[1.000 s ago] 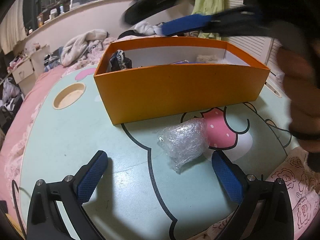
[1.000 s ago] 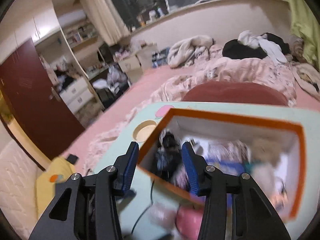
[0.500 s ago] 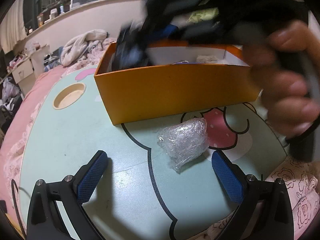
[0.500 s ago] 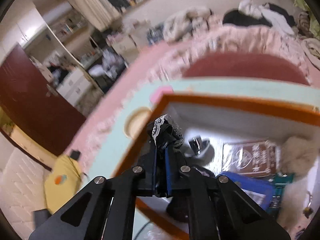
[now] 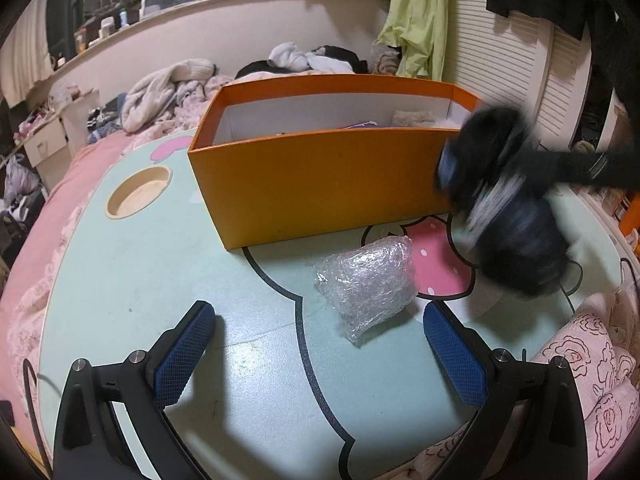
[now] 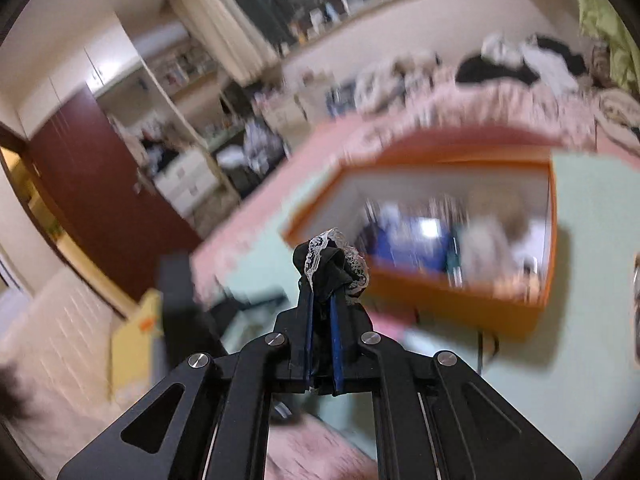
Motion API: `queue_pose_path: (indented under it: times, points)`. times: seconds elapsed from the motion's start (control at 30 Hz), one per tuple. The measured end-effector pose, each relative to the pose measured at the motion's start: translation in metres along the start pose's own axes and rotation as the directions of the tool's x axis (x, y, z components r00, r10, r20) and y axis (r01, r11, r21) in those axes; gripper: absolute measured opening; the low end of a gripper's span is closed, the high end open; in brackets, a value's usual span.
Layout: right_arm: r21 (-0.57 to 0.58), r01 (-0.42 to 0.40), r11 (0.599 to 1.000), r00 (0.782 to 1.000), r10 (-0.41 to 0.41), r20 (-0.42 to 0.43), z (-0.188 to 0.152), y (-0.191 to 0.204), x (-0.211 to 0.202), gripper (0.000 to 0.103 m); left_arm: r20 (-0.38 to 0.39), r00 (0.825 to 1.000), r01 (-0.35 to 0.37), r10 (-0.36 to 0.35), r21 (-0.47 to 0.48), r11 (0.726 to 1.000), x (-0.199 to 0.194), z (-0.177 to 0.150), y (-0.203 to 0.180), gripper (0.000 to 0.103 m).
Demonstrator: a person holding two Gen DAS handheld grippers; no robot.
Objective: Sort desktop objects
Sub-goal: 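Lift the black lace pouch out with the right tool and set it on the table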
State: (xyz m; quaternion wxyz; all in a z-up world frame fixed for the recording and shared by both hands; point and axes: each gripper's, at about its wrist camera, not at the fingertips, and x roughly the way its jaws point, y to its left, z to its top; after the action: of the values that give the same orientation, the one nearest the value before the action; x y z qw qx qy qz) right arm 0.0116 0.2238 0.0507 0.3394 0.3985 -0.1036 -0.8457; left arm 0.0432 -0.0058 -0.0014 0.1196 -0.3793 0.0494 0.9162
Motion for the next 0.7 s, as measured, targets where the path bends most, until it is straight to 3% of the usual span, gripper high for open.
queue_pose_path:
  times: [0.07,0.13,0.2,0.23,0.27,0.43,0.5,0.57,0.7]
  points:
    - [0.031,0.092,0.995,0.996,-0.092,-0.005,-0.004,-0.01,0.011,0.015,0.0,1.0,0.0,0.0,0.0,1.0,0.001,0.0,0.0,0.103]
    - [0.082,0.118,0.99,0.992,-0.121,0.033,-0.006,-0.018,0.009,0.023,0.001,1.0,-0.001,0.001,0.0,1.0,0.0,0.0,0.0,0.103]
    - [0.121,0.148,0.981,0.986,-0.156,0.058,-0.006,-0.023,0.002,0.044,0.001,1.0,0.0,0.0,0.0,1.0,0.001,0.0,0.0,0.103]
    - [0.127,0.183,0.975,0.979,-0.193,0.068,-0.008,-0.023,-0.003,0.064,0.001,1.0,0.0,0.0,0.0,1.0,0.001,-0.001,0.0,0.103]
    - [0.121,0.21,0.97,0.97,-0.222,0.101,-0.016,-0.021,-0.013,0.07,0.001,1.0,0.0,0.0,0.0,1.0,0.001,-0.001,0.0,0.103]
    - [-0.025,0.393,0.919,0.907,-0.384,0.173,-0.057,-0.006,-0.027,0.071,0.001,1.0,0.001,-0.001,0.0,1.0,0.001,-0.001,0.001,0.103]
    - [-0.084,0.447,0.891,0.892,-0.438,0.11,-0.068,-0.005,-0.009,0.079,-0.002,1.0,-0.001,0.001,0.002,1.0,0.001,-0.001,0.001,0.103]
    - [-0.168,0.527,0.833,0.85,-0.515,0.112,-0.067,-0.001,0.015,0.088,-0.002,1.0,-0.005,0.005,0.007,1.0,0.002,-0.001,-0.002,0.103]
    - [-0.158,0.523,0.838,0.852,-0.513,0.099,-0.058,-0.014,0.034,0.095,-0.001,1.0,-0.001,0.001,0.001,1.0,0.002,0.0,-0.001,0.103]
